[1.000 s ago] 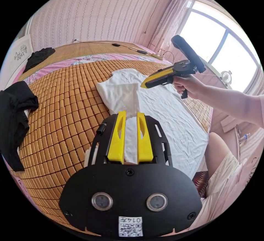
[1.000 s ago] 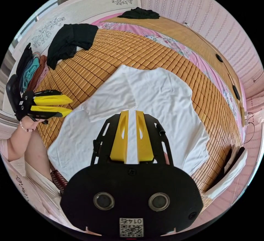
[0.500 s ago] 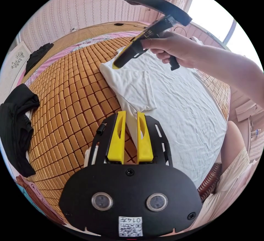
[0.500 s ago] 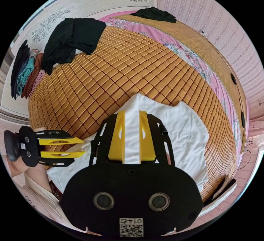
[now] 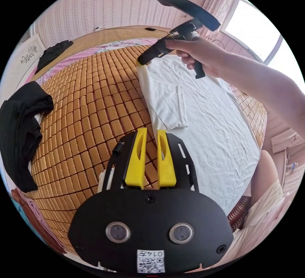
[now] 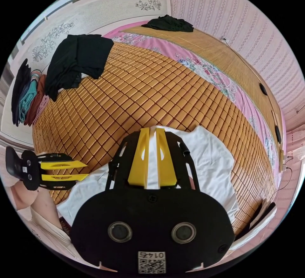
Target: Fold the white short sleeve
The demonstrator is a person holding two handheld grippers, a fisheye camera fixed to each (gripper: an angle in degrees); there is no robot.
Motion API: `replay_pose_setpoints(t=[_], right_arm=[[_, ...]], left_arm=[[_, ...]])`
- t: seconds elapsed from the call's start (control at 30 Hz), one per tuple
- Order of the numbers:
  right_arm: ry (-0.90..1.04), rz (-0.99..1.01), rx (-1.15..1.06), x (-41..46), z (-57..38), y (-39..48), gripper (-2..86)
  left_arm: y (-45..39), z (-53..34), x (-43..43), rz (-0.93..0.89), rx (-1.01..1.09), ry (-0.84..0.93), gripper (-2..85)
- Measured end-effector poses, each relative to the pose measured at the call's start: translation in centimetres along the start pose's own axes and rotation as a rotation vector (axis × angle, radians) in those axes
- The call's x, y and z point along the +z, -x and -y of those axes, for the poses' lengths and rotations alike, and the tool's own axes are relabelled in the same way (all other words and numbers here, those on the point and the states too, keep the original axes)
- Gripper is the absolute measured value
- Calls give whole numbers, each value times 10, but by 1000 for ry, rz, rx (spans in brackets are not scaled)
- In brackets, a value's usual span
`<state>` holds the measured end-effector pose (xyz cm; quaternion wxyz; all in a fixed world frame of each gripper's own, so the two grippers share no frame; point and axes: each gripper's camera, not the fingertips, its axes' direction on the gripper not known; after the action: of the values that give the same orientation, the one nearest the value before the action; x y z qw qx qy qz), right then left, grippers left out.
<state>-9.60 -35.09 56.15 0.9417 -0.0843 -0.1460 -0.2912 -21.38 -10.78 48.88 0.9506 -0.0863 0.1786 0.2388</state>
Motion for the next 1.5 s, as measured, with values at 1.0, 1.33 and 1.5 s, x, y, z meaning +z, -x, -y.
replay_pose_setpoints(t=[1.0,1.33,1.5], right_arm=[[43,99,-41,4,13,-49,-2],[174,9,-182,34,-35,-13,-9],[125,133,-63,42,-62,-27,-8]], left_arm=[[-48,51,52,-143,40,36,52],[-57,58,44,-152,1,-26,53],[-75,62,60,-119,24,30,52]])
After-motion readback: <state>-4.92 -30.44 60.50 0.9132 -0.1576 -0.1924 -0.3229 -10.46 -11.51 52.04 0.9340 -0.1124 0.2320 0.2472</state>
